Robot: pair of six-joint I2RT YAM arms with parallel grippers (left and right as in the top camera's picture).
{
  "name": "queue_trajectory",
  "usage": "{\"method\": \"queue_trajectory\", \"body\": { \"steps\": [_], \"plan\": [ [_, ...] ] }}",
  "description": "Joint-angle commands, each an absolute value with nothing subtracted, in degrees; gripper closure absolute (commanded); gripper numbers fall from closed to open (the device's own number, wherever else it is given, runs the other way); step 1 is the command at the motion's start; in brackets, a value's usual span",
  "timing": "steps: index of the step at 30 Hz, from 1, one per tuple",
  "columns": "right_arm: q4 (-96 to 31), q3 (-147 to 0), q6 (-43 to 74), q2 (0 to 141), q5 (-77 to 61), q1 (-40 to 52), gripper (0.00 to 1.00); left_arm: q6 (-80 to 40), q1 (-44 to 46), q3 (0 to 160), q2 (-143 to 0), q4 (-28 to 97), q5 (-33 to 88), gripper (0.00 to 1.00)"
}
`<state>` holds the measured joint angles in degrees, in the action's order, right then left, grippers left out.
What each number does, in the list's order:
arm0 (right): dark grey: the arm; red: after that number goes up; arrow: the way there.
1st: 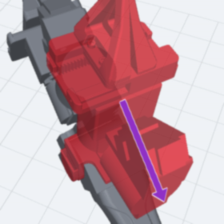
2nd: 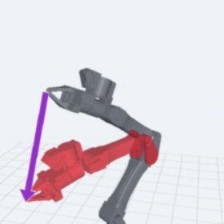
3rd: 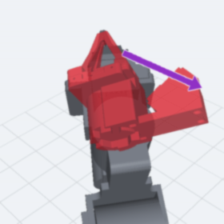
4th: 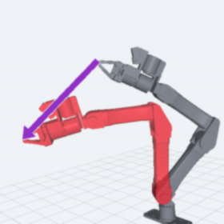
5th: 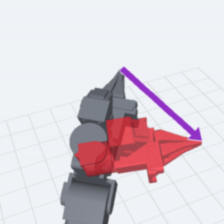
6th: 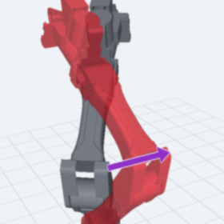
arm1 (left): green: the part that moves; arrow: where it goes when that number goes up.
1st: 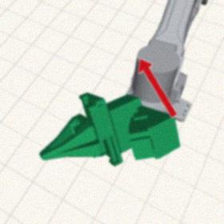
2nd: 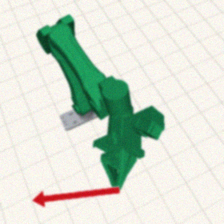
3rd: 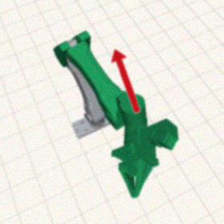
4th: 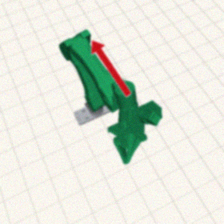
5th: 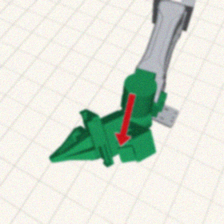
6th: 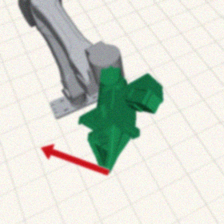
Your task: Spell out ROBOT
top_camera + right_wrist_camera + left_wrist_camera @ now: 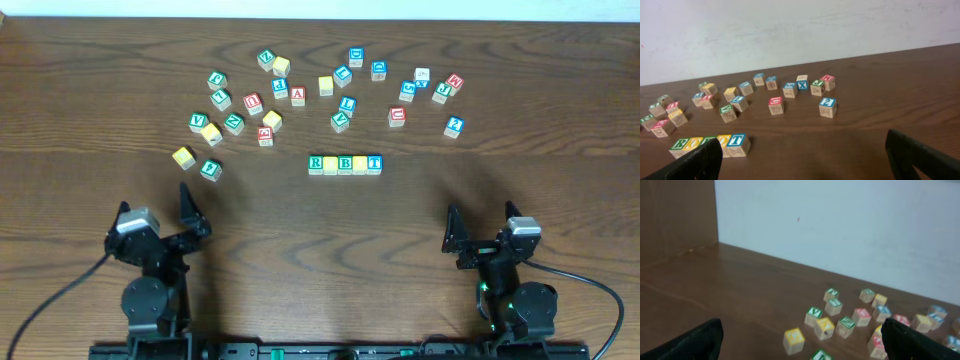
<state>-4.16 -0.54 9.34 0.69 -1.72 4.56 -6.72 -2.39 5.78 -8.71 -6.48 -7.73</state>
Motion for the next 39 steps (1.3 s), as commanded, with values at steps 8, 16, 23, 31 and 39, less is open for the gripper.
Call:
{"method": "queue_trajectory", "body": {
  "steps": [8,16,23,31,39],
  "plan": [
    [-4.23,-0.32,8.49,0.34,-1.83,4.16,0.01,3.92,-2.83,0.21,-0.73,-1.21,-7.99,0.01],
    [-4.23,-0.32,8.49,0.38,-1.83,4.16,0.01,6.42,-2.83,0.23,-0.08,3.57,-7.99,0.01],
    [-4.23,-0.32,8.49,0.38,-1.83,4.16,0.01,6.42,-2.83,0.23,-0.32,3.55,-8.01,0.01],
    [-4.23,-0.32,8.49,0.38,-1.83,4.16,0.01,6.42,-2.83,0.23,-0.32,3.57,-7.99,0.01],
    [-4.23,-0.32,8.49,0.38,-1.83,4.16,0.01,6.42,-2.83,0.23,-0.32,3.55,-8.01,0.01]
  ]
}}
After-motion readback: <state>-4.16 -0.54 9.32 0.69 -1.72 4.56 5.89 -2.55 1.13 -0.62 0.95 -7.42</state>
